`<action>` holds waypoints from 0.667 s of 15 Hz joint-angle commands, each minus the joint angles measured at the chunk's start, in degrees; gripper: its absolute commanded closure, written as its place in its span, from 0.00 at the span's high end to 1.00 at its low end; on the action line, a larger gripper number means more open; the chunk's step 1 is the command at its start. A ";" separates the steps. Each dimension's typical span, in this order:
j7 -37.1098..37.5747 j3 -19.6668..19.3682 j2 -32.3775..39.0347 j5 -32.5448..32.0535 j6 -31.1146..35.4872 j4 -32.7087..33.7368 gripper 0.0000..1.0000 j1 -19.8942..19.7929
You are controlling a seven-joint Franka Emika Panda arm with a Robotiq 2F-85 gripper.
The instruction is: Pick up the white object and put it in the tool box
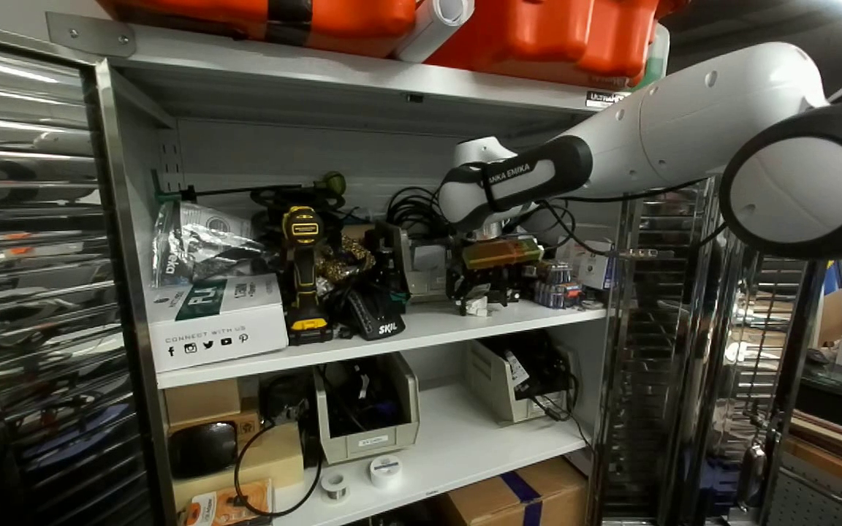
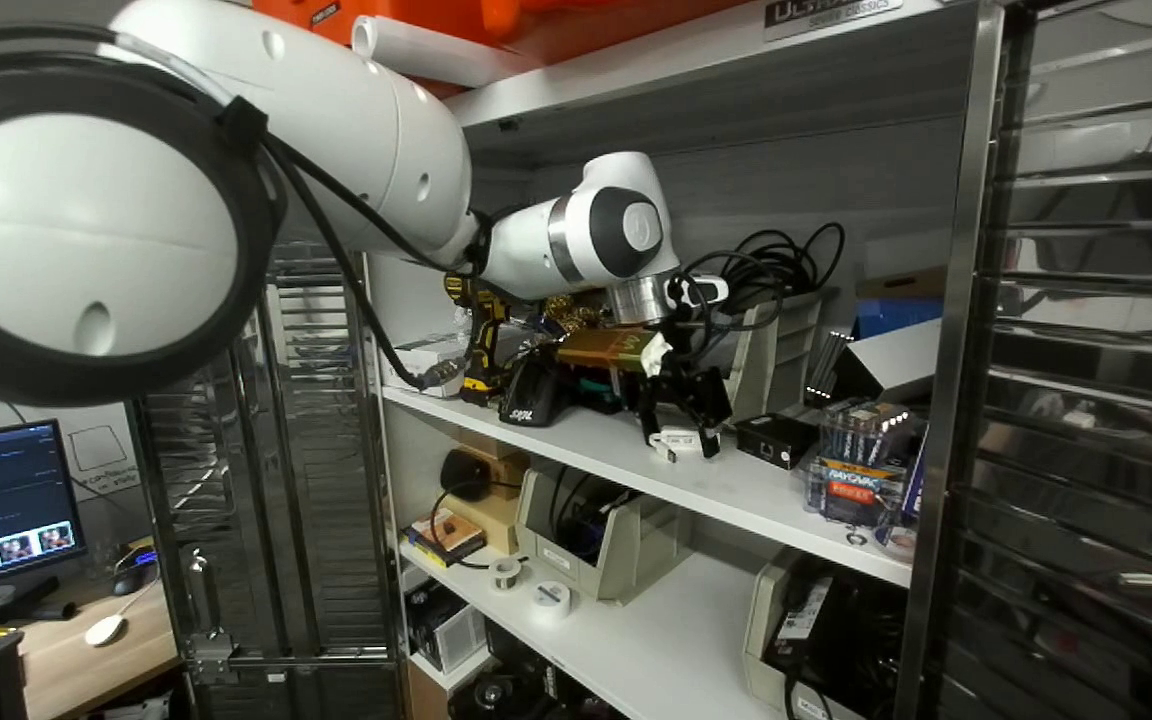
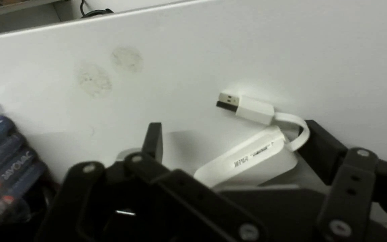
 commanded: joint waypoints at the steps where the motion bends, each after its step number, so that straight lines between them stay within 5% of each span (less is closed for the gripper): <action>1: 0.88 -0.83 3.68 -0.90 -0.49 5.34 0.74 0.83; 10: 0.79 0.26 4.92 0.26 -3.00 8.79 0.07 1.16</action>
